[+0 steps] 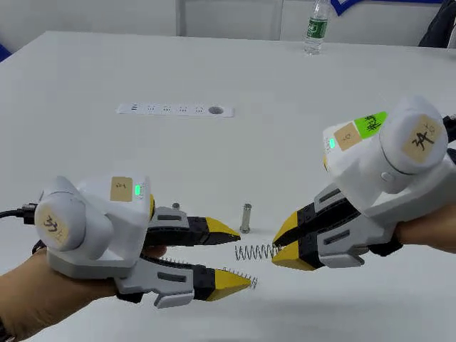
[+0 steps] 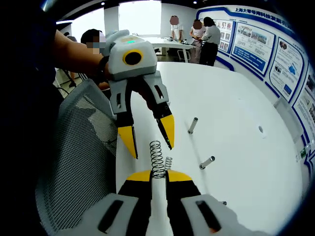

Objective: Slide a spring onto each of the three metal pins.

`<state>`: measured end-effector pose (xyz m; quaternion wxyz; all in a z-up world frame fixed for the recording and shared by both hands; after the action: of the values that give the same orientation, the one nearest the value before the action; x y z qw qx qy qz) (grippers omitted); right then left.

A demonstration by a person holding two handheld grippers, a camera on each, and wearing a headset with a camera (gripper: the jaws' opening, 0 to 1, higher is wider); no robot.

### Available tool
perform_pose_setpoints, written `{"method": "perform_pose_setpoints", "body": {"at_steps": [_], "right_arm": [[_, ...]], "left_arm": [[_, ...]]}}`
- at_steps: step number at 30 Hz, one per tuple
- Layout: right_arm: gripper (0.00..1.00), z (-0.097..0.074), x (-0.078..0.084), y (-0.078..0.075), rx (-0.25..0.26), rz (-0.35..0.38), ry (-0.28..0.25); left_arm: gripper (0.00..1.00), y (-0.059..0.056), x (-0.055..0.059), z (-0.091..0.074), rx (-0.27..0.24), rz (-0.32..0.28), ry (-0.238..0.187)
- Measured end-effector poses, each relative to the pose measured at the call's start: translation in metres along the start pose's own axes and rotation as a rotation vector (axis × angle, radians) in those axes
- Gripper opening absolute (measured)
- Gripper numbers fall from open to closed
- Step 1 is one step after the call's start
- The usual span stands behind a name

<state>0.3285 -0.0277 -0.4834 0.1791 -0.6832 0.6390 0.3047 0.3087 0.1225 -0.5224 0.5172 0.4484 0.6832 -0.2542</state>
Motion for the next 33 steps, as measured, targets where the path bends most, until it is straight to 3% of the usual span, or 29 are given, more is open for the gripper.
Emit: {"method": "perform_pose_setpoints", "body": {"at_steps": [10, 22, 33], "right_arm": [[0.11, 0.002, -0.001, 0.004, -0.014, -0.013, 0.026], [0.11, 0.001, -0.006, 0.009, -0.014, -0.027, 0.048], [0.11, -0.005, -0.03, 0.018, -0.003, -0.094, 0.016]], "left_arm": [[0.13, -0.003, 0.002, 0.003, 0.013, 0.047, 0.009], [0.12, -0.006, 0.001, 0.005, 0.025, 0.054, 0.019], [0.11, -0.01, -0.001, 0.007, 0.037, 0.066, 0.016]]}}
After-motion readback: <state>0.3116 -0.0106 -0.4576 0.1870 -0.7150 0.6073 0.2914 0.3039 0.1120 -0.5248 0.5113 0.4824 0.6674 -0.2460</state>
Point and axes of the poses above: the centre of the closed fingertips' face, and the gripper's own axes: z roughly forward along the fingers, y roughly to its left, x roughly out of its underside, the point moved 9 cm from there along -z, roughly backward along the fingers, and after that the axes turned 14 degrees about -x, right-handed, at the moved point
